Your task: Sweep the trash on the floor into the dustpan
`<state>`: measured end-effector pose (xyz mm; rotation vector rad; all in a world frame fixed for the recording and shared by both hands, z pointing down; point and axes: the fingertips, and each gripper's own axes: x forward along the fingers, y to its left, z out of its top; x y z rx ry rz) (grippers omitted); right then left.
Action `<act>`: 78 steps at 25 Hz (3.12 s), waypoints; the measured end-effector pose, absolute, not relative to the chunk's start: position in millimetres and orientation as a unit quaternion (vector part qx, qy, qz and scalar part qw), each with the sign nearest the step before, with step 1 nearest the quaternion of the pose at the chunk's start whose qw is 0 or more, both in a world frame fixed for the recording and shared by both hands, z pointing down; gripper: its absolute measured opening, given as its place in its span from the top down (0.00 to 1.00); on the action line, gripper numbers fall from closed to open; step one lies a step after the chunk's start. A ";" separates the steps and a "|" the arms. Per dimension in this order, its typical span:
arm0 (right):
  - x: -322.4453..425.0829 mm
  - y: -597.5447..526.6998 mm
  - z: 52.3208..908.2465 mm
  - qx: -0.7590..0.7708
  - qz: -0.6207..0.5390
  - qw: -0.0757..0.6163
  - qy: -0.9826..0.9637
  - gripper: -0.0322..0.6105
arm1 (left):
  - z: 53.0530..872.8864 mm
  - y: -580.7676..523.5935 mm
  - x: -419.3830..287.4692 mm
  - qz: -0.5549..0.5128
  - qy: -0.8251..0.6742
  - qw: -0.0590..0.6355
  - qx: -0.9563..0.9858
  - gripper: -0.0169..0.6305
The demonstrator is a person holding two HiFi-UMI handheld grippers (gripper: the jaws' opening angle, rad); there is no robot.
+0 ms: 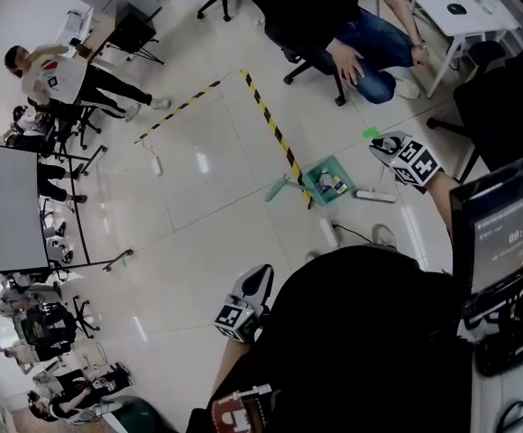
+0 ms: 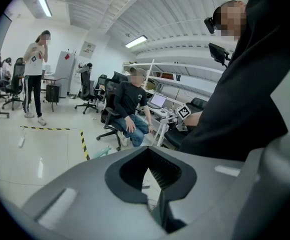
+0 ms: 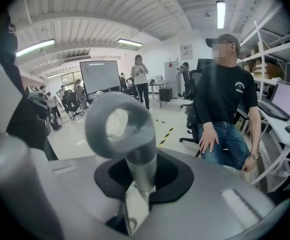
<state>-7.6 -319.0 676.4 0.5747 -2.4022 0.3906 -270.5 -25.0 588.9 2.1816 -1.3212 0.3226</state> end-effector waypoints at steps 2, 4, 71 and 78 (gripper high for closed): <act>-13.1 -321.0 672.8 0.209 0.113 0.331 -0.913 0.87 | 591.4 -21.5 -272.4 0.121 -0.496 0.274 0.815 0.97; -24.0 -317.3 671.3 0.185 0.068 0.351 -0.915 0.88 | 592.3 -18.0 -273.1 0.121 -0.497 0.271 0.815 0.97; -76.0 -353.8 687.2 0.102 -0.060 0.454 -0.883 0.88 | 598.7 -1.6 -295.8 0.107 -0.524 0.289 0.794 0.97; -15.9 -407.7 657.0 0.212 -0.027 0.456 -0.864 0.88 | 593.6 -6.3 -294.1 0.101 -0.521 0.286 0.798 0.97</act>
